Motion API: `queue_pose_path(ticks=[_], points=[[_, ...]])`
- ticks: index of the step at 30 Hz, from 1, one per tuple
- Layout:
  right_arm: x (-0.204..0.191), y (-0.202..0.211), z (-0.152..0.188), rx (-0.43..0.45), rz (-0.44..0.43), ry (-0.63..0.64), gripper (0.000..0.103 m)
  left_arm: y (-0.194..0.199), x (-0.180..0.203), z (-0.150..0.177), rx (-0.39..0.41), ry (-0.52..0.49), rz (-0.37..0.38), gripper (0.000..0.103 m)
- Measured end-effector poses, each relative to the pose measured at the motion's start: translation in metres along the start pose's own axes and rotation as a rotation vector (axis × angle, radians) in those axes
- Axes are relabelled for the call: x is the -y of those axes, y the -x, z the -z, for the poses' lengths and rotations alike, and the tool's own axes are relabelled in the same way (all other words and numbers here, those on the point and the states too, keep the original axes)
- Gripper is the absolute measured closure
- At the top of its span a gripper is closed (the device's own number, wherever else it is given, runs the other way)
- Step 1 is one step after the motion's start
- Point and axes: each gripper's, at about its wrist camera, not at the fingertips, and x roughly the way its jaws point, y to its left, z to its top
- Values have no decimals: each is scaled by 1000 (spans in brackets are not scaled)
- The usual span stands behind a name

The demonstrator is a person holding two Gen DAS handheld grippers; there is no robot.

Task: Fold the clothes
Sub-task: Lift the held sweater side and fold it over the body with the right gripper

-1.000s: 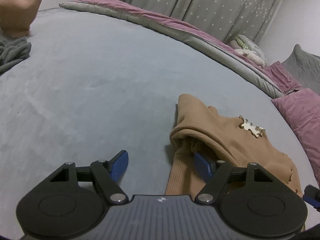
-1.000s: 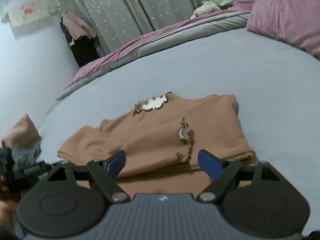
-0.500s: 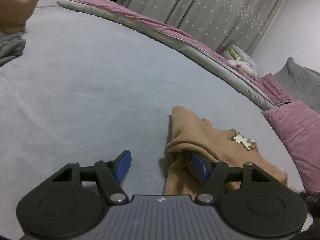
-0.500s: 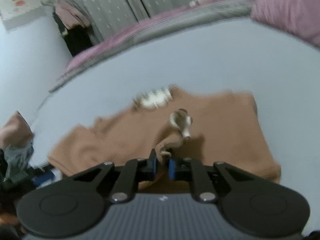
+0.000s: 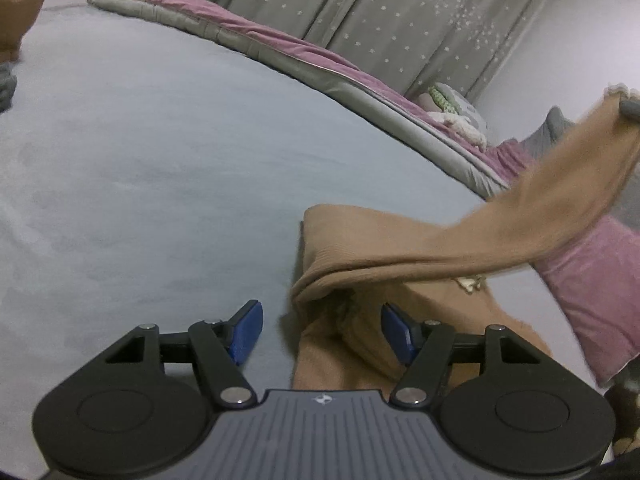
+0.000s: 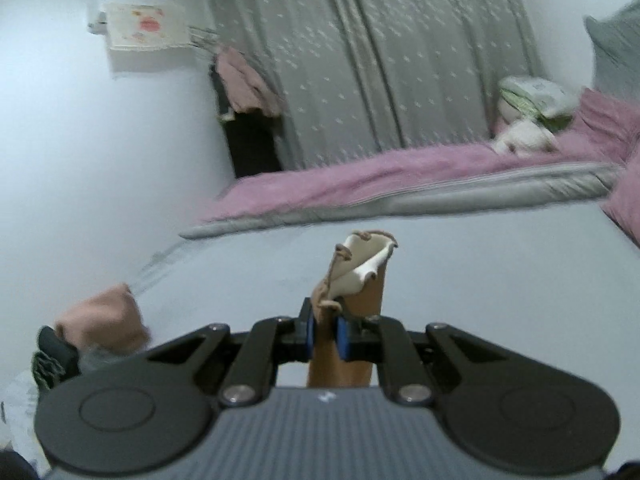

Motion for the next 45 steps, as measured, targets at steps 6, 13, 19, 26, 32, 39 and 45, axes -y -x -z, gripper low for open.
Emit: queue_pose_path(ticks=[6, 13, 19, 26, 32, 39, 45], points=[[-59, -10, -25, 35, -40, 99, 92, -9, 11, 0, 46, 1, -43, 39], [-71, -23, -34, 14, -57, 76, 93, -14, -17, 7, 68, 79, -86, 81], [-66, -30, -30, -12, -65, 50, 93, -13, -25, 11, 67, 134, -143, 91], [-67, -41, -28, -23, -88, 49, 93, -6, -23, 9, 47, 159, -95, 64], [-84, -45, -27, -22, -114, 74, 93, -16, -9, 9, 47, 71, -96, 50], [-78, -42, -34, -5, -108, 65, 93, -22, -19, 10, 53, 75, -175, 84], [-38, -31, -30, 8, -70, 31, 93, -22, -8, 12, 51, 5, -210, 82]])
